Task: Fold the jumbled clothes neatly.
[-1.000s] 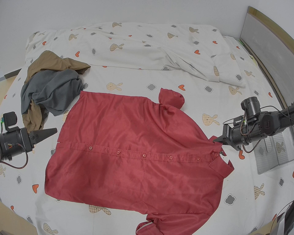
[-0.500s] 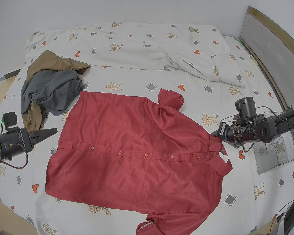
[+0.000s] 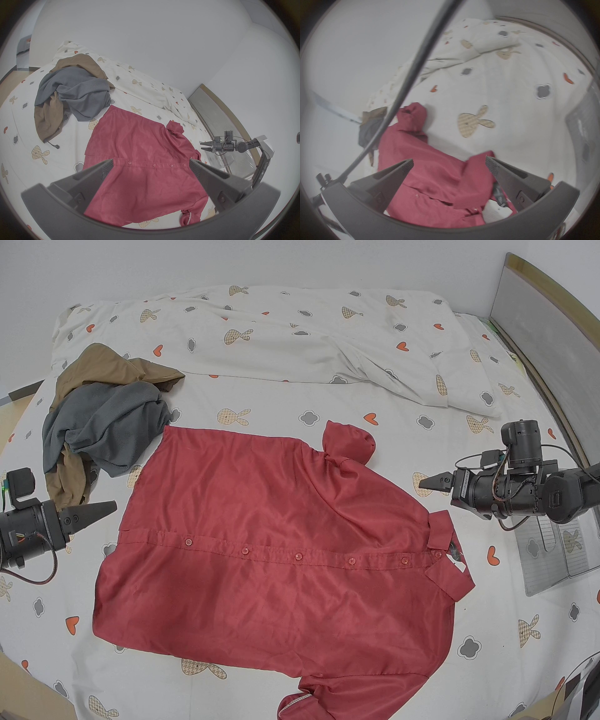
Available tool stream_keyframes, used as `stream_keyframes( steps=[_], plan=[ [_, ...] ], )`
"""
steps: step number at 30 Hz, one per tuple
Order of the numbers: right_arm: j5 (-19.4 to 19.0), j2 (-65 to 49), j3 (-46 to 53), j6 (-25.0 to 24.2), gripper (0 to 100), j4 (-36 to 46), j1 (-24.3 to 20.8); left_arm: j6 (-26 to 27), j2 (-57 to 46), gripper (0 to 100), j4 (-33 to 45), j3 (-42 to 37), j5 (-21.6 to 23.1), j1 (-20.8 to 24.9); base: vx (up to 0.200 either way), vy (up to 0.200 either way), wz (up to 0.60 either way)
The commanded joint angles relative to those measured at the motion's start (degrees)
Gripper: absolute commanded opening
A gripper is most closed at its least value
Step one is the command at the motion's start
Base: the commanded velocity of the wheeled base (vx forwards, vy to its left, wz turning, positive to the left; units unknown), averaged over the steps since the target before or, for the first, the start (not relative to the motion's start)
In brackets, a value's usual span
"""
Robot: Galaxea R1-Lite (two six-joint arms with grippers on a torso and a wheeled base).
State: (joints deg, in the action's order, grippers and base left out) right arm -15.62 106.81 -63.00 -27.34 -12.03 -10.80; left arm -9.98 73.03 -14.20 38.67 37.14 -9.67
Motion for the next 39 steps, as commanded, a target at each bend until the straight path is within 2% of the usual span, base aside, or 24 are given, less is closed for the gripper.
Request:
stream_keyframes(
  steps=[1,3,8,13,15,19,20,22,23,25,31,32,39],
  plan=[
    [-11.8,8.1,-3.4,3.3,100,-6.5,3.6,0.0,0.0,100,-0.3,-0.1,0.0,0.0,0.0,0.0,0.0],
    [-14.9,12.5,-6.5,4.1,100,-7.1,4.1,0.0,0.0,100,-0.3,-0.1,0.0,0.0,0.0,0.0,0.0],
    [-15.2,20.1,-12.8,6.9,100,-7.0,4.1,0.0,0.1,100,-0.4,-0.1,0.0,0.0,0.0,0.0,0.0],
    [-15.4,22.2,-14.3,7.0,100,-6.9,3.8,0.1,0.1,100,-0.4,-0.1,0.0,0.0,0.0,0.0,0.0],
    [-16.6,22.2,-14.2,7.0,100,-6.8,3.5,0.0,0.1,100,-0.4,-0.1,0.0,0.0,0.0,0.0,0.0],
    [-24.4,21.4,-13.1,6.2,100,-6.8,3.9,0.0,0.1,100,-0.4,-0.2,0.0,0.0,0.0,0.0,0.0],
    [-24.7,21.4,-13.0,6.1,100,-6.8,3.9,0.0,0.1,100,-0.4,-0.2,0.0,0.0,0.0,0.0,0.0],
    [-29.6,20.0,-12.4,4.2,100,-6.8,4.0,0.1,0.1,100,-0.4,-0.2,0.0,0.0,0.0,0.0,0.0],
    [-29.6,20.0,-12.4,4.2,100,-6.8,4.0,0.1,0.1,100,-0.4,-0.2,0.0,0.0,0.0,0.0,0.0],
    [-32.5,18.9,-12.5,1.5,100,-6.9,4.1,0.1,0.1,100,-0.4,-0.2,0.0,0.0,0.0,0.0,0.0],
    [-32.7,19.0,-12.9,0.8,100,-7.0,4.2,0.0,0.1,100,-0.4,-0.2,0.0,0.0,0.0,0.0,0.0],
    [-32.7,19.1,-12.9,0.8,0,-7.0,4.2,0.1,0.1,100,-0.4,-0.3,0.0,0.0,0.0,0.0,0.0],
    [-32.7,19.3,-13.0,0.8,0,-7.1,4.2,0.1,0.1,100,-0.4,-0.3,0.0,0.0,0.0,0.0,0.0]
  ],
)
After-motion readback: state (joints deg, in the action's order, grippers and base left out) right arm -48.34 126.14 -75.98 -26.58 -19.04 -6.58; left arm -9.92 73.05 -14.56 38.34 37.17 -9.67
